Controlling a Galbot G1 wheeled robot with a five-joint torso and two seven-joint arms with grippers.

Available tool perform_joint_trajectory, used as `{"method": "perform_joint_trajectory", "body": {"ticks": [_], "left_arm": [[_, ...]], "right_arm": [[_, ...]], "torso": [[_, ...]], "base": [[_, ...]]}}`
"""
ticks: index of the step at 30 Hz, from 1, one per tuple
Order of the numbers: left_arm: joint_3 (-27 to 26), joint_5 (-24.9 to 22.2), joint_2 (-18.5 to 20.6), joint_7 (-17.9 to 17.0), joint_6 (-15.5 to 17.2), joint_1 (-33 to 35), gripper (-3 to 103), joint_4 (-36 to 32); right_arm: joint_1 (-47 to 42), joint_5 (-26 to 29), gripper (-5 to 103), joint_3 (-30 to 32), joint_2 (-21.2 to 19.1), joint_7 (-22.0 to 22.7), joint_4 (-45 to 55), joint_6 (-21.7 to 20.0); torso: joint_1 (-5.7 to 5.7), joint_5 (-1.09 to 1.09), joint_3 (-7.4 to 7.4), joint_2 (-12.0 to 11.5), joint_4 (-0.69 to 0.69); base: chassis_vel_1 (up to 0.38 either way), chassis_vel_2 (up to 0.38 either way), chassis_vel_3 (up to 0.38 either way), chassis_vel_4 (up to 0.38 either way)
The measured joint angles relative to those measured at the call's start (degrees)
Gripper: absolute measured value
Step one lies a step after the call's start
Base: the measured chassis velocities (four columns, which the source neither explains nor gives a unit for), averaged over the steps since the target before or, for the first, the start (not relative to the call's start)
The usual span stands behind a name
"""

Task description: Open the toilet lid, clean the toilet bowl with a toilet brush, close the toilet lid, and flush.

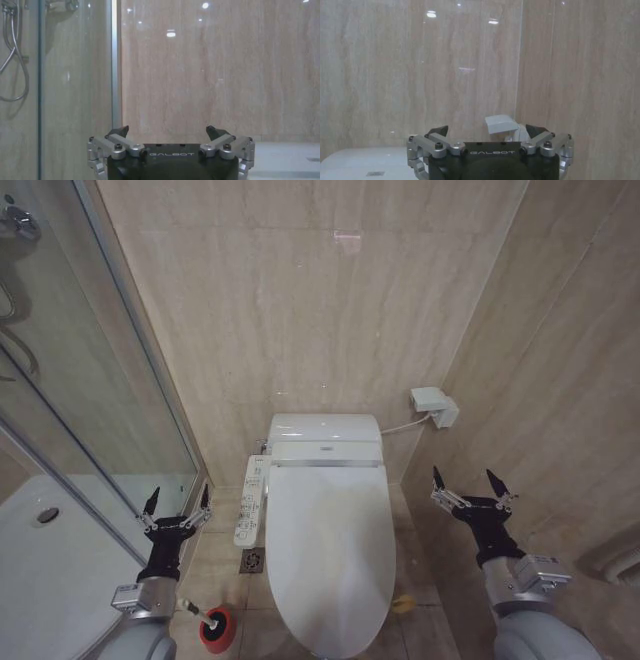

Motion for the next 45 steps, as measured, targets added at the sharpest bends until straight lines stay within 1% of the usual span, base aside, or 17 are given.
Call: {"method": "perform_joint_trajectory", "body": {"ticks": [5, 10, 15, 23, 31, 34, 36, 38, 39, 40, 42, 43, 44, 45], "left_arm": [[0.3, 0.5, -0.4, 0.2, -0.1, 0.0, 100, 0.1], [0.2, 0.4, -0.3, 0.2, -0.3, -0.2, 100, 0.1], [0.2, 0.3, -0.2, 0.2, -0.3, -0.2, 100, 0.1], [0.3, 0.3, -0.1, 0.3, -0.3, -0.2, 100, -0.1], [-0.1, 0.1, 0.0, 0.3, -0.3, 0.0, 100, -0.2], [-0.3, -0.1, 0.2, 0.2, -0.4, 0.2, 100, -0.3], [-0.5, -0.6, 0.3, 0.2, -0.4, 0.1, 100, -0.3], [-1.5, -2.3, 1.0, 0.1, -0.2, -0.5, 100, 0.0], [-2.6, -3.8, 2.0, -0.2, 0.0, -1.6, 100, 1.0], [-2.6, -3.8, 2.0, -0.2, 0.0, -1.6, 100, 1.0], [-4.8, -6.8, 4.5, -0.6, 0.6, -3.6, 100, 2.9], [-5.4, -8.3, 5.8, -0.6, 0.9, -4.1, 100, 3.7], [-5.4, -8.3, 5.8, -0.6, 0.9, -4.1, 100, 3.7], [-5.6, -9.9, 7.3, -0.5, 1.1, -5.0, 100, 4.5]], "right_arm": [[0.0, 0.0, 100, 0.0, 0.0, 0.0, 0.0, 0.0], [0.0, 0.0, 100, 0.0, 0.0, 0.0, 0.0, 0.0], [0.0, 0.0, 100, 0.0, 0.0, 0.0, 0.0, 0.0], [0.0, 0.0, 100, 0.0, 0.0, 0.0, 0.0, 0.0], [0.0, 0.0, 100, 0.0, 0.0, 0.0, 0.0, 0.0], [0.0, 0.0, 100, 0.0, 0.0, 0.0, 0.0, 0.0], [0.0, 0.0, 100, 0.0, 0.0, 0.0, 0.0, 0.0], [0.0, 0.0, 100, 0.0, 0.0, 0.0, 0.0, 0.0], [0.0, 0.0, 100, 0.0, 0.0, 0.0, 0.0, 0.0], [0.0, 0.0, 100, 0.0, 0.0, 0.0, 0.0, 0.0], [0.0, 0.0, 100, 0.0, 0.0, 0.0, 0.0, 0.0], [0.0, 0.0, 100, 0.0, 0.0, 0.0, 0.0, 0.0], [0.0, 0.0, 100, 0.0, 0.0, 0.0, 0.0, 0.0], [0.0, 0.0, 100, 0.0, 0.0, 0.0, 0.0, 0.0]], "torso": [[0.01, 0.0, 0.01, 0.0, 0.01], [0.05, 0.0, 0.02, 0.0, -0.01], [0.0, 0.0, 0.0, 0.0, 0.01], [-0.01, 0.0, 0.0, 0.0, 0.0], [0.05, -0.01, 0.02, 0.0, 0.02], [0.01, -0.01, 0.01, 0.0, 0.0], [0.0, -0.01, 0.0, 0.0, -0.01], [0.0, 0.0, 0.0, 0.0, 0.01], [-0.01, -0.01, 0.0, 0.0, 0.02], [-0.01, -0.01, 0.0, 0.0, 0.02], [0.0, -0.01, 0.0, 0.0, -0.01], [0.0, 0.0, 0.0, 0.0, 0.0], [0.0, 0.0, 0.0, 0.0, 0.0], [0.01, -0.02, 0.01, 0.0, 0.02]], "base": [[-0.073, 0.059, 0.074, -0.076], [-0.086, 0.067, 0.076, -0.078], [0.0, 0.0, 0.0, 0.0], [-0.025, 0.024, 0.025, -0.032], [-0.083, 0.092, 0.092, -0.079], [0.0, 0.0, 0.0, 0.0], [0.0, 0.0, 0.0, 0.0], [0.0, 0.0, 0.0, 0.0], [0.0, 0.0, 0.0, 0.0], [0.0, 0.0, 0.0, 0.0], [0.0, 0.0, 0.0, 0.0], [0.0, 0.0, 0.0, 0.0], [0.0, 0.0, 0.0, 0.0], [0.0, 0.0, 0.0, 0.0]]}}
